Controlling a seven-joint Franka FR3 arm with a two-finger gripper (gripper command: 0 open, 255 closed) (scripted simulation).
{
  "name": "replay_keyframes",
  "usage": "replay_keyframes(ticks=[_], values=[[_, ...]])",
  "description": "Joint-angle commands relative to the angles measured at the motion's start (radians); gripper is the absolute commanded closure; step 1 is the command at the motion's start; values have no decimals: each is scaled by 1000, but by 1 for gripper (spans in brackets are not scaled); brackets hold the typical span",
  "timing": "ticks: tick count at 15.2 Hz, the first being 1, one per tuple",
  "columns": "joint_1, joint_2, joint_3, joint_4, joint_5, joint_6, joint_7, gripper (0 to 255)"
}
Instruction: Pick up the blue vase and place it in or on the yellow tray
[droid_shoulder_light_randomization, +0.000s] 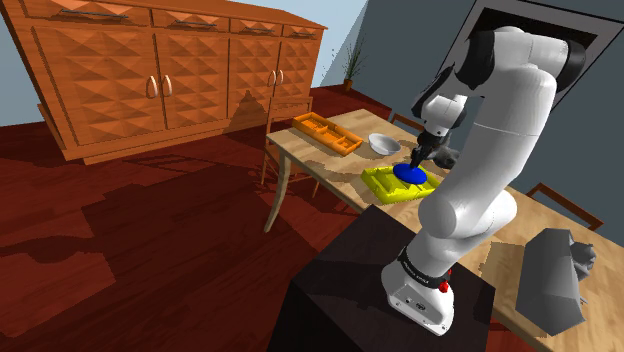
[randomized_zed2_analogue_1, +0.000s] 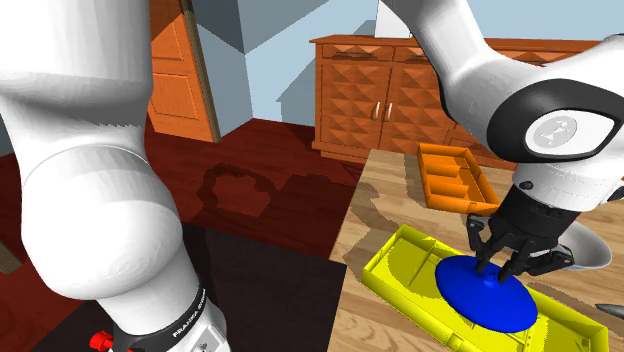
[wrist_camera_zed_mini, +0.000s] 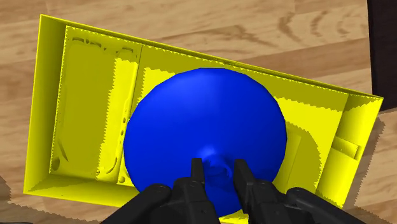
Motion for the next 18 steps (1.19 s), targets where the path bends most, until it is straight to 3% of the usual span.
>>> replay_keyframes(ticks=[1, 3, 4, 9, 13, 18], values=[[0, 7, 4, -5, 3, -2, -3, 255], [0, 7, 4, -5, 3, -2, -3, 255], [3, 0, 1, -11, -2, -1, 0, 0], [1, 7, 4, -5, 3, -2, -3, 0], [28, -83, -32, 39, -84, -111, 57, 0], [27, -83, -31, 39, -84, -111, 57, 0]])
